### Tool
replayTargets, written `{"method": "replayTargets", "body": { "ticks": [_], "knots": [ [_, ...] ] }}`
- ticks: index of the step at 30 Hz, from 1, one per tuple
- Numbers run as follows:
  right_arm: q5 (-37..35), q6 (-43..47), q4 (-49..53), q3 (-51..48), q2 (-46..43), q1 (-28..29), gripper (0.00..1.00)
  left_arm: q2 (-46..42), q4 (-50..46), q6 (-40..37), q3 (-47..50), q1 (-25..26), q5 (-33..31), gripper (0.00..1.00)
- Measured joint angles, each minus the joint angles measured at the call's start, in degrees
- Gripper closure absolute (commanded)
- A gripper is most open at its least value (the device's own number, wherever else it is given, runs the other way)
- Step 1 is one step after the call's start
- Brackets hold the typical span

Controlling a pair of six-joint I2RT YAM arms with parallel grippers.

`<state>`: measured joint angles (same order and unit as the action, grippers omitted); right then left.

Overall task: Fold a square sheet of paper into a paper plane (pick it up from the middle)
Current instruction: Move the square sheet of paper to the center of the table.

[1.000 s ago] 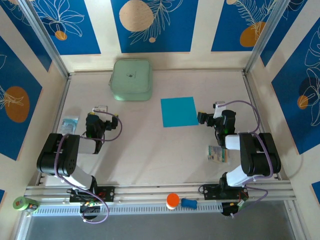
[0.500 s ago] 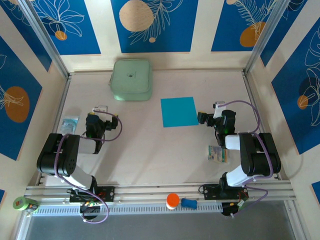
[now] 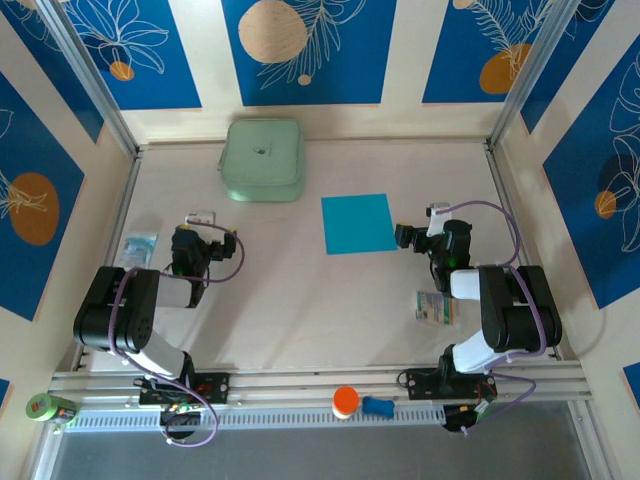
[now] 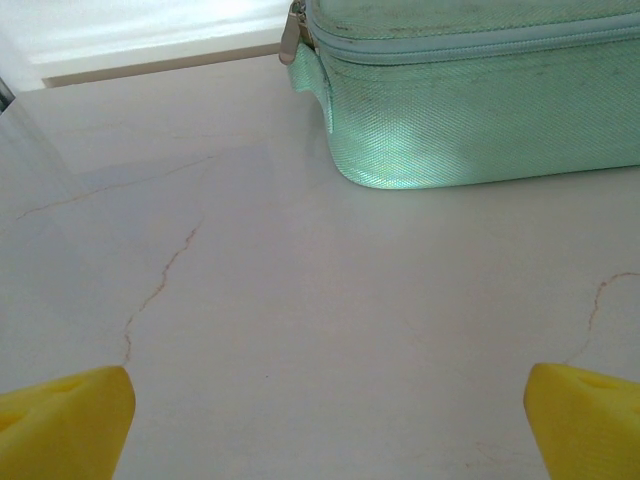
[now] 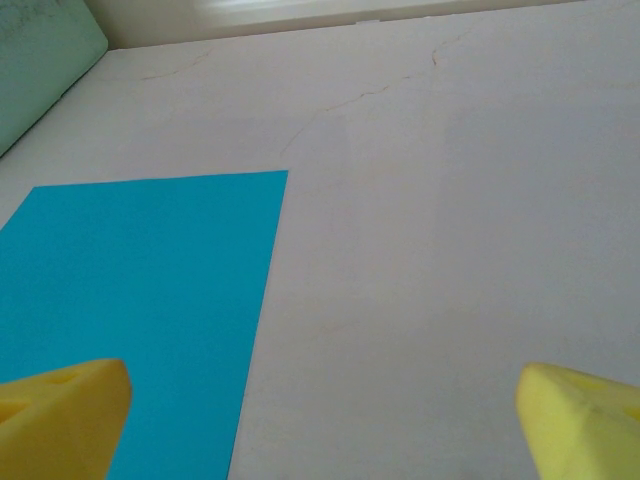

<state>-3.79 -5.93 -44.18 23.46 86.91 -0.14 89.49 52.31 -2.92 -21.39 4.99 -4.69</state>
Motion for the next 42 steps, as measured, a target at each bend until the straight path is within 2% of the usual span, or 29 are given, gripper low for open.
{"method": "replayTargets", "body": {
  "ticks": [5,10,14,18,22,27,35,42],
  "knots": [
    [1.2,1.2,1.5,0.2,-0.9,0.9,0.01,-0.8,1.0,-0.2,0.9,0.0,0.2,0.01],
    [-3.3,3.2,10.1,2.8,-8.1,5.8,0.01,-9.3,-3.5,0.0,1.9,0.0,-1.4,0.01],
    [-7.2,1.2,22.6,12.5,-12.2,10.1,0.01,-18.0,-10.7,2.6,-0.2,0.0,-3.2,0.01],
    [-5.9,-5.4,37.1,25.6,-11.6,10.7,0.01,-25.1,-22.1,10.0,-6.7,0.2,-4.1,0.01],
    [-0.7,-12.6,46.8,34.1,-7.5,11.1,0.01,-28.3,-30.8,17.7,-13.5,0.2,-2.7,0.01],
    [5.4,-20.9,58.4,43.1,3.6,11.9,0.0,-26.5,-41.3,25.1,-19.7,0.2,2.6,0.01],
    [7.9,-26.2,69.9,49.6,16.1,14.1,0.04,-18.4,-47.8,30.5,-21.5,0.2,14.0,0.01],
    [8.1,-27.1,73.7,56.1,23.5,16.8,0.06,-15.8,-50.7,32.5,-22.2,0.2,17.2,0.01]
  ]
}}
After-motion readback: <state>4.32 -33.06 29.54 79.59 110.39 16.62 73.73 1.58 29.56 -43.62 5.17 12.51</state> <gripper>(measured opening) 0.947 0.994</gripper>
